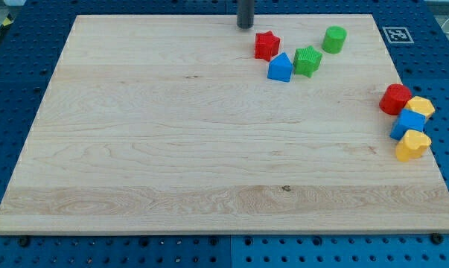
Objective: Push the green circle closer to the green star
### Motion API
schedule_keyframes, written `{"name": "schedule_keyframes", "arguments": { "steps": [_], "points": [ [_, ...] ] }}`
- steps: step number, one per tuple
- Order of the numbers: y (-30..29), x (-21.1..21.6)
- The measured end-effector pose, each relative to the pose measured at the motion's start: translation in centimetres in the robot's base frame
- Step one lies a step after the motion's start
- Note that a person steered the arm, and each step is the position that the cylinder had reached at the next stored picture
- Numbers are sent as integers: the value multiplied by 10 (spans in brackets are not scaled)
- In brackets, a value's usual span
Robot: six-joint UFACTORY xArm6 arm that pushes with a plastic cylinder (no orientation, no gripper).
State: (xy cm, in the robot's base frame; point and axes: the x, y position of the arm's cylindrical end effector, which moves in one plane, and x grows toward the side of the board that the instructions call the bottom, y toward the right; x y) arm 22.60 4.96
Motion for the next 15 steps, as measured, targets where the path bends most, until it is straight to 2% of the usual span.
{"name": "schedule_keyframes", "arguments": {
  "steps": [2, 3, 5, 8, 9, 10, 11, 12, 13, 14, 15],
  "points": [
    [31, 59],
    [31, 71],
    [33, 17],
    [158, -31],
    [211, -27],
    [225, -2],
    [223, 32],
    [201, 66],
    [157, 83],
    [145, 67],
    [179, 54]
  ]
}}
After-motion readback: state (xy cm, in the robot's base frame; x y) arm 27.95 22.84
